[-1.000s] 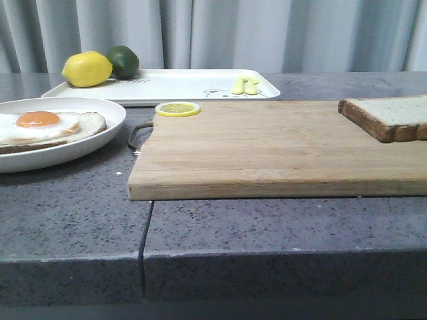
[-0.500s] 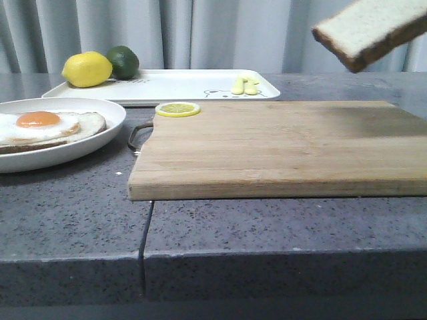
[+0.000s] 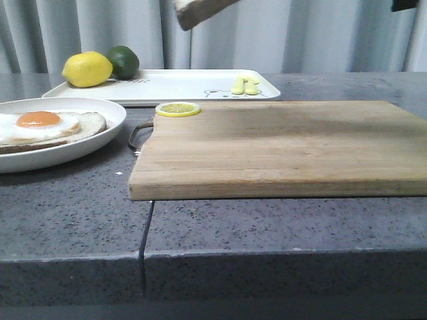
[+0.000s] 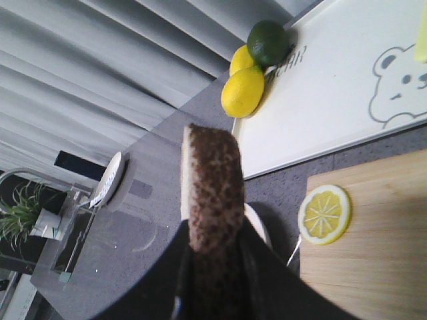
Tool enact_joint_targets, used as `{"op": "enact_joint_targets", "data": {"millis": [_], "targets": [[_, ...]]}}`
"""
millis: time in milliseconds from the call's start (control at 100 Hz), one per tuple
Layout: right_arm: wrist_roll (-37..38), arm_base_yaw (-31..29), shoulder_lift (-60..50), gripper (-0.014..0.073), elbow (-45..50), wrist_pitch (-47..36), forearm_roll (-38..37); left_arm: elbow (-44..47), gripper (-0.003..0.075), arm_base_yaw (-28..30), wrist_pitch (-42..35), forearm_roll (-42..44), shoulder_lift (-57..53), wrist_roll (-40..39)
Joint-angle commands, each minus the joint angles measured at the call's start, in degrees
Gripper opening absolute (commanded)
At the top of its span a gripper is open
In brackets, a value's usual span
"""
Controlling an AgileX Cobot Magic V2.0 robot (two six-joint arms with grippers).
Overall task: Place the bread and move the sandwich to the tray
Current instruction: 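Carry the bread with the right gripper over the egg toast plate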
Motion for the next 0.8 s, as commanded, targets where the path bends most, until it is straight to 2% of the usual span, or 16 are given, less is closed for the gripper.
{"op": "enact_joint_targets", "data": {"millis": [0, 170, 420, 790], "targets": [[-1.01, 3.47, 1.23, -0.006, -4.48, -0.57, 5.89, -1.93, 0.0386, -0.4, -3.63, -0.76, 0.31, -0.05], [-0.54, 10.85, 7.9, -0.006, -10.49, -3.05, 5.89, -1.93, 0.0386, -0.4, -3.63, -0.76, 0.31, -0.05], [6.24, 19.35, 17.6, -0.006, -19.27, -9.5, 5.89, -1.93, 0.0386, -0.4, -3.63, -0.76, 0.31, -0.05], [12.16, 28.52, 29.03, -0.006, -29.86, -17.78, 5.89, -1.93, 0.0386, -0.4, -3.63, -0.76, 0.31, -0.05]]}}
